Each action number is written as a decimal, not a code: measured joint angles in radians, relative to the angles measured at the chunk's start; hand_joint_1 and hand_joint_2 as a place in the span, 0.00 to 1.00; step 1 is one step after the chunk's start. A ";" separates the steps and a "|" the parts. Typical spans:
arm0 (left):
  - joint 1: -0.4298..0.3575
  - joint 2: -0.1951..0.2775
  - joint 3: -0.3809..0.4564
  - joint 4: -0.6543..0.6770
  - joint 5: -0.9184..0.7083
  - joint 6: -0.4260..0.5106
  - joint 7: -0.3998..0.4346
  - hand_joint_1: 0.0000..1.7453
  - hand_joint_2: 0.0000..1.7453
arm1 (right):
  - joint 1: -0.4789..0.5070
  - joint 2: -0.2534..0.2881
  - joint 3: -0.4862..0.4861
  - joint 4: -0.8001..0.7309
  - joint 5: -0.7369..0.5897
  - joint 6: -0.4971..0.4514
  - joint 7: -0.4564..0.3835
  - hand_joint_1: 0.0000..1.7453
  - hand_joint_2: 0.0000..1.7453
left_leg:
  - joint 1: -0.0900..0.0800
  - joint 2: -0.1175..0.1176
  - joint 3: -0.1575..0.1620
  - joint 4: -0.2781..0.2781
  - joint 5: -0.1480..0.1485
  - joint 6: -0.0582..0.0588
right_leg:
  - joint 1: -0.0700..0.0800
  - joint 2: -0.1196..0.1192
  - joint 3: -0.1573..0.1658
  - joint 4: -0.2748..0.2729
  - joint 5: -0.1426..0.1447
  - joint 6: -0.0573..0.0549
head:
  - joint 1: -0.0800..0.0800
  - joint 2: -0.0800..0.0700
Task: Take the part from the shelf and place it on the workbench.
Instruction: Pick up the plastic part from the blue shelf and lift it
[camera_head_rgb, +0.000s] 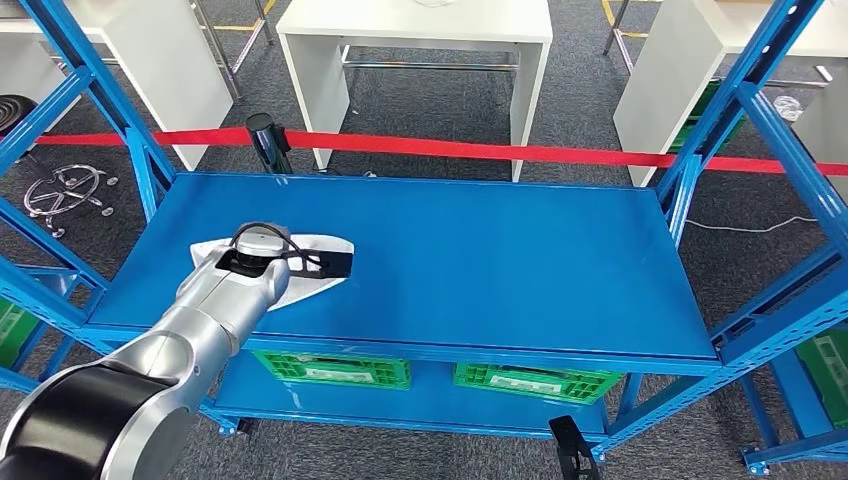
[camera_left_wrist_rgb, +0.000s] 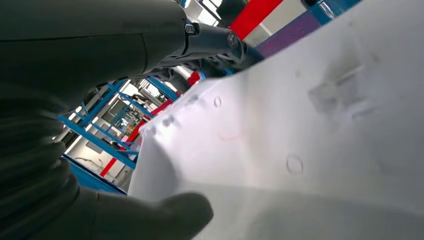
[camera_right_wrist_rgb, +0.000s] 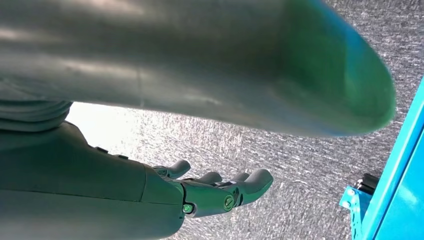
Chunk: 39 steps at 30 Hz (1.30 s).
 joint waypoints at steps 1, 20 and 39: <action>0.000 0.000 0.000 0.000 0.000 0.002 -0.002 1.00 1.00 | 0.000 0.000 0.000 0.000 0.000 0.000 -0.002 0.00 0.00 | 0.000 0.000 0.000 0.000 0.000 0.000 | 0.000 0.000 0.000 0.000 0.000 0.000 | 0.000 0.000; -0.005 0.000 0.000 -0.002 0.000 0.018 -0.011 1.00 1.00 | -0.009 0.000 0.000 0.000 0.006 -0.003 -0.008 0.00 0.00 | 0.000 -0.001 0.001 0.000 0.000 0.000 | 0.000 -0.001 0.002 0.000 0.000 0.001 | 0.000 0.000; -0.019 -0.002 0.161 -0.007 0.232 0.059 -0.089 1.00 1.00 | -0.020 0.000 0.000 0.000 0.027 0.019 0.009 0.00 0.00 | 0.000 -0.001 0.002 0.000 0.000 0.000 | 0.000 -0.001 0.002 0.000 0.000 0.001 | 0.000 0.000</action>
